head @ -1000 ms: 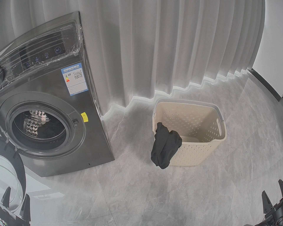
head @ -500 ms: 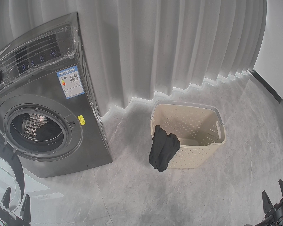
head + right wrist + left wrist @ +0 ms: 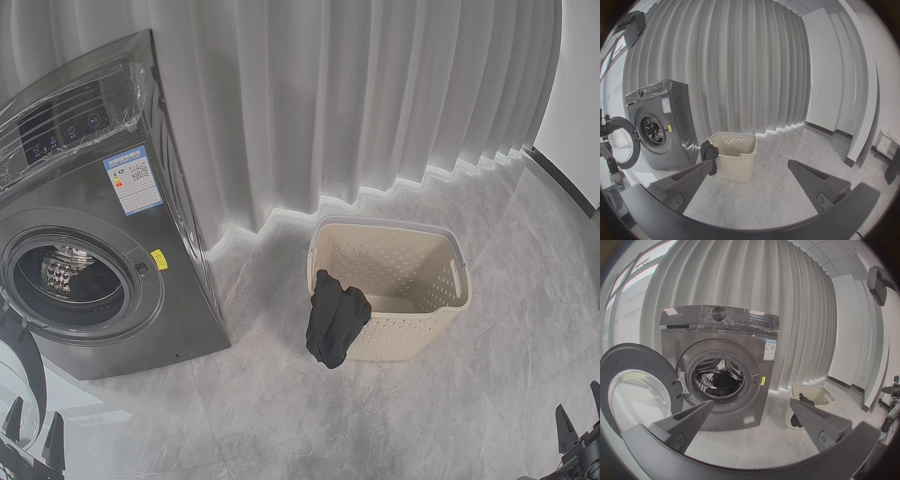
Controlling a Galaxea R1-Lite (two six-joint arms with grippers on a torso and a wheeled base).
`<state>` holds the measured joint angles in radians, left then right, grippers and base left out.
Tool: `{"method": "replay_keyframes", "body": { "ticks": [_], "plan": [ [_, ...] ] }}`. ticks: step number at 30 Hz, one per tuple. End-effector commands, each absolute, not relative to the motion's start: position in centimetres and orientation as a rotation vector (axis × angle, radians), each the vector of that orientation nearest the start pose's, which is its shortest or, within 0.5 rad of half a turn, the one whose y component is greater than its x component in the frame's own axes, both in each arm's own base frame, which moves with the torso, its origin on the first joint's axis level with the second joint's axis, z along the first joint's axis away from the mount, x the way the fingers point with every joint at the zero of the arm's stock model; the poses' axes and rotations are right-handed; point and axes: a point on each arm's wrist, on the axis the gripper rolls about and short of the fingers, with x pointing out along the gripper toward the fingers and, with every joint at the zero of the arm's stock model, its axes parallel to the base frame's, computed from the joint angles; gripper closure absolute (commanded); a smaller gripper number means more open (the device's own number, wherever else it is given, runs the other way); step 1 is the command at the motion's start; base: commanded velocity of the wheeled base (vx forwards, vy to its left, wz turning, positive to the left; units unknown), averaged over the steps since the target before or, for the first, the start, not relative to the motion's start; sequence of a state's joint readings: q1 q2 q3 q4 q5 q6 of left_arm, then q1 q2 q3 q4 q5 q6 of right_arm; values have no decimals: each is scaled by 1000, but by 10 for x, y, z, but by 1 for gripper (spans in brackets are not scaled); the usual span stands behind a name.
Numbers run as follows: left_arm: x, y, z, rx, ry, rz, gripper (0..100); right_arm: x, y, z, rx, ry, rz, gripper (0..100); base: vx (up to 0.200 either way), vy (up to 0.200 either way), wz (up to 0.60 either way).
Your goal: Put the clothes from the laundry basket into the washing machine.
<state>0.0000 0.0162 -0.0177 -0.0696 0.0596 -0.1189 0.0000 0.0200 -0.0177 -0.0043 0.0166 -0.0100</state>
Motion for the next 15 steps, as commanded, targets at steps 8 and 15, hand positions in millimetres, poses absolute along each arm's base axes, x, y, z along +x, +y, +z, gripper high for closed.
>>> {"method": "replay_keyframes", "body": {
  "ticks": [8,15],
  "plan": [
    [-23,1,83,-121,-69,53,0,-21,0,76,-11,17,17,0,100,0,0],
    [-23,1,83,-123,-69,54,0,-21,0,76,-11,17,17,0,0,0,0]
  ]
}}
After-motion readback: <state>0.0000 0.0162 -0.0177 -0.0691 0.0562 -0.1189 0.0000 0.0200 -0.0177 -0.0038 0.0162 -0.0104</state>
